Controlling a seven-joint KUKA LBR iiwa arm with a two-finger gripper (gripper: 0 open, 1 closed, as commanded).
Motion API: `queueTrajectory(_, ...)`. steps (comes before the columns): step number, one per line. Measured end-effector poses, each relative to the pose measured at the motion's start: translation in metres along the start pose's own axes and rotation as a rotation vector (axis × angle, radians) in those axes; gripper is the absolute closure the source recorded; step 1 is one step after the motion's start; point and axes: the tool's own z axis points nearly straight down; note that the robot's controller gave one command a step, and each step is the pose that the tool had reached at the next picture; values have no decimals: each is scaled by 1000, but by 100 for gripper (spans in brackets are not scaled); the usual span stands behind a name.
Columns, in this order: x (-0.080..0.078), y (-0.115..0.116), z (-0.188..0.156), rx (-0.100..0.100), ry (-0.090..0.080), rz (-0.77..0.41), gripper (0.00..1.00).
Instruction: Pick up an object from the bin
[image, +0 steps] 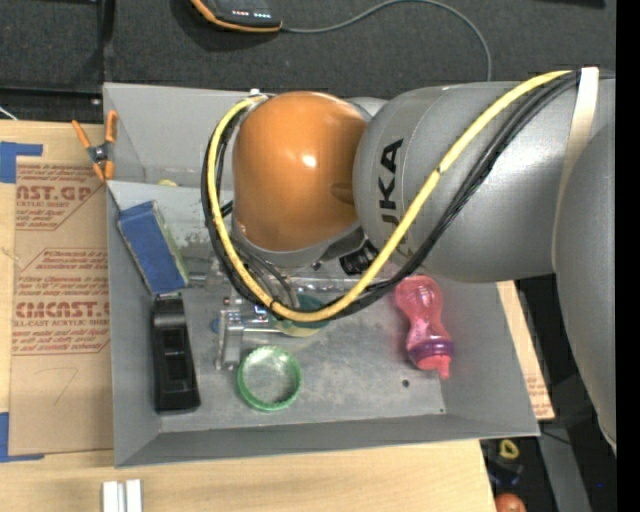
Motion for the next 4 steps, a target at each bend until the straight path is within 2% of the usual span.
queueTrajectory(1, -2, -2, -3, -2, -8, 2, 0)
queueTrajectory(2, 14, -77, 157, -3, -9, 1, 0)
queueTrajectory(3, 9, -77, 80, -5, -29, -385, 0)
queueTrajectory(4, 29, -111, 146, -1, -2, 81, 0)
